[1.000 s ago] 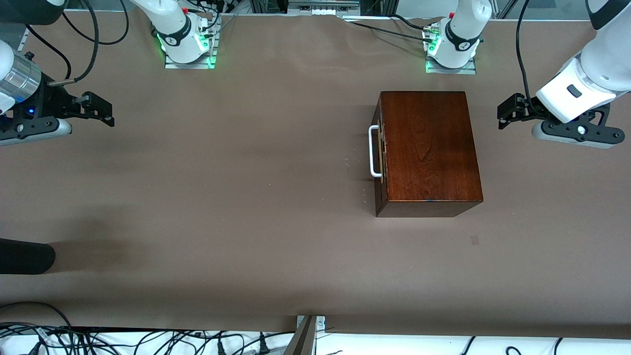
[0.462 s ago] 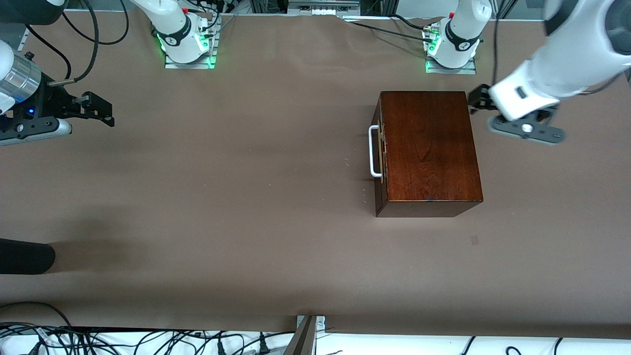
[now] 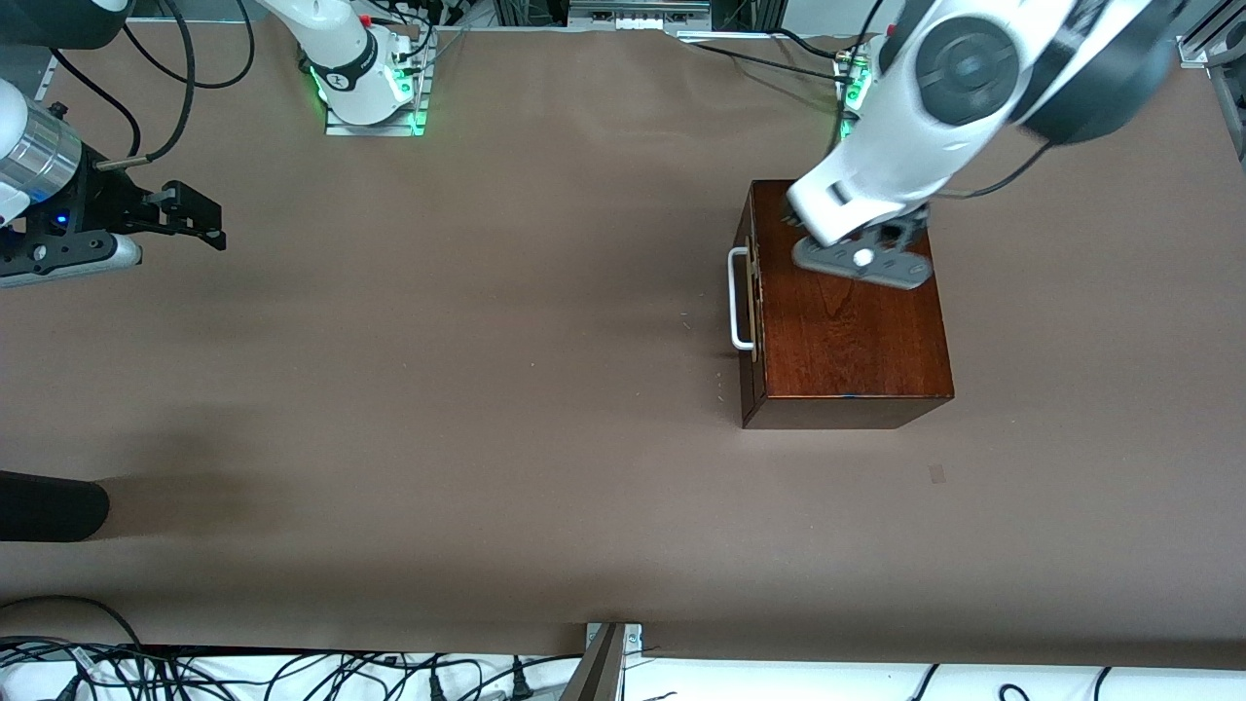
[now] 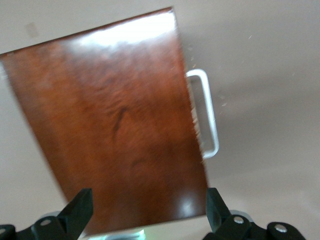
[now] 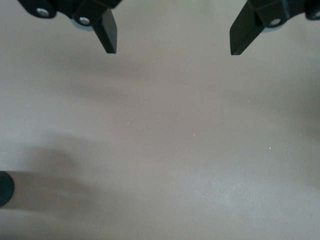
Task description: Open drawer, take yellow block, close drawer
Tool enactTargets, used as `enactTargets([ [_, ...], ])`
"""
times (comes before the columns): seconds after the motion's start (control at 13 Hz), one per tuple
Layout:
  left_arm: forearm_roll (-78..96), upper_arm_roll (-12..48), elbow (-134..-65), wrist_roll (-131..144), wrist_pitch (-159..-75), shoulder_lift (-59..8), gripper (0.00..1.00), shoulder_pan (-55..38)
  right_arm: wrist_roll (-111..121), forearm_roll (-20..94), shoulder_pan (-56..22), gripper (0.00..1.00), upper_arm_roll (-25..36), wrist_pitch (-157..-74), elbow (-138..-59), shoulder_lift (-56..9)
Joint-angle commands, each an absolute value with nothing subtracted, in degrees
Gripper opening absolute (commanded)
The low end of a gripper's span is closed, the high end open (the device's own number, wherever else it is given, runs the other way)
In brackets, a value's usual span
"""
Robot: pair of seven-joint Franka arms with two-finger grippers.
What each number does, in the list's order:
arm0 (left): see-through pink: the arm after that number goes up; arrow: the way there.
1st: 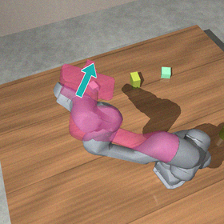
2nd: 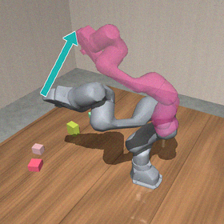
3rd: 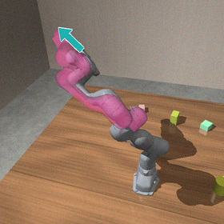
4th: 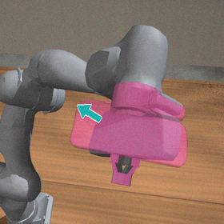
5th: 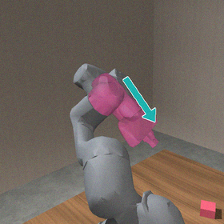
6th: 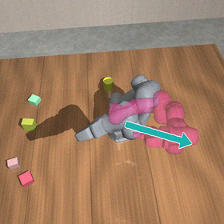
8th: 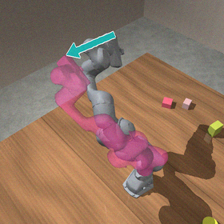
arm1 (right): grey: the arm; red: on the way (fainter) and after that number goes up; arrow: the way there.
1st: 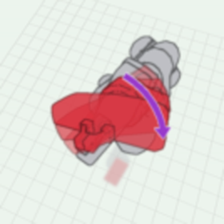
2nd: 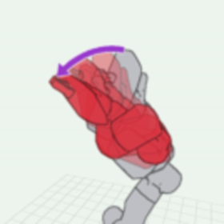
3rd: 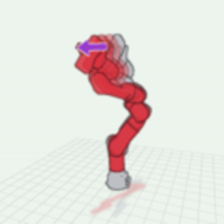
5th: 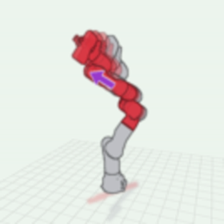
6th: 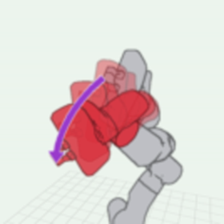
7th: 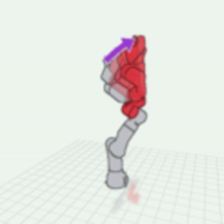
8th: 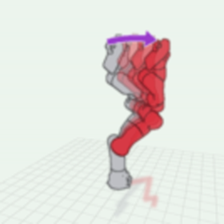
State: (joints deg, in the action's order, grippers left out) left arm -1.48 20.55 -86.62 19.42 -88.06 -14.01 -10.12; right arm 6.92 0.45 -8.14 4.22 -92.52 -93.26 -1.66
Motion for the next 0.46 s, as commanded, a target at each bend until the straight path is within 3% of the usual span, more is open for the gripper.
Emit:
enactTargets([
  [0.0, -1.6, 20.6, -84.3, 25.4, -90.3, -20.5, 1.00, -14.1, 6.9, 0.4, -8.1, 1.00, 4.1, -91.4, -92.8, -1.1],
  [0.38, -5.8, 20.6, -84.2, 32.9, -98.8, -25.7, 1.00, -18.6, 6.9, 0.5, -8.1, 1.00, 4.1, -91.4, -92.8, -1.1],
])
